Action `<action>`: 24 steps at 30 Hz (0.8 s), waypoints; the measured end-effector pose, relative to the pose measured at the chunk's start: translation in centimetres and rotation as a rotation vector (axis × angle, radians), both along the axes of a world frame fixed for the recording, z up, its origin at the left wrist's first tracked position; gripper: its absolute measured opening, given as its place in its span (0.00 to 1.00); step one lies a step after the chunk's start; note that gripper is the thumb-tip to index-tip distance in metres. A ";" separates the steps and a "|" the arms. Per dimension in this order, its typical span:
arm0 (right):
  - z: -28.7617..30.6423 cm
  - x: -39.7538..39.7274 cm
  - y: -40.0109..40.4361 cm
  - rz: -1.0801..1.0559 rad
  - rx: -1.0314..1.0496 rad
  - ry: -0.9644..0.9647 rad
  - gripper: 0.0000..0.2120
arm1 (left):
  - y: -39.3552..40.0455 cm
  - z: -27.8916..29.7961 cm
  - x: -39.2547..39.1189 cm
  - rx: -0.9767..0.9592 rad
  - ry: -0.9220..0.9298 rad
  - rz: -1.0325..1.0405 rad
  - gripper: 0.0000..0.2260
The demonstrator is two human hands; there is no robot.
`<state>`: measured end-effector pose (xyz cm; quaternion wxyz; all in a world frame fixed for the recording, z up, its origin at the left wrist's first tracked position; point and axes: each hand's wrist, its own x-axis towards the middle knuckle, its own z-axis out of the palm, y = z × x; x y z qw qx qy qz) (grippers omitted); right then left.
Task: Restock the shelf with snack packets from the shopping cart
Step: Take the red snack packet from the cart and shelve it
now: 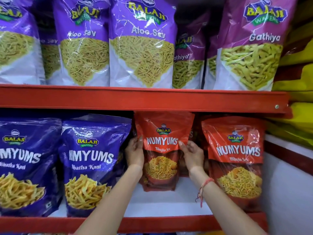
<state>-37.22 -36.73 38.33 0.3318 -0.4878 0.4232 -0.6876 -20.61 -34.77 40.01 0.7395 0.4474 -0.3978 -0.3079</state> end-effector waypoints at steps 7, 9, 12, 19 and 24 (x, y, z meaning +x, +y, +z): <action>-4.1 -1.0 1.5 0.088 0.305 0.076 0.12 | -2.6 -8.4 1.4 0.300 0.041 -0.081 0.27; -5.5 -1.1 2.3 0.133 0.383 0.112 0.20 | -0.8 -7.9 1.1 0.353 0.057 -0.120 0.28; -7.1 -1.6 2.4 0.136 0.395 0.126 0.31 | 1.8 -6.4 0.9 0.364 0.058 -0.180 0.37; -6.8 -2.7 5.5 0.061 0.382 0.211 0.37 | 6.2 -6.4 1.3 0.321 -0.039 -0.274 0.34; -5.8 -3.4 9.9 0.038 0.365 0.275 0.34 | 9.0 -6.5 1.5 0.321 -0.194 -0.272 0.33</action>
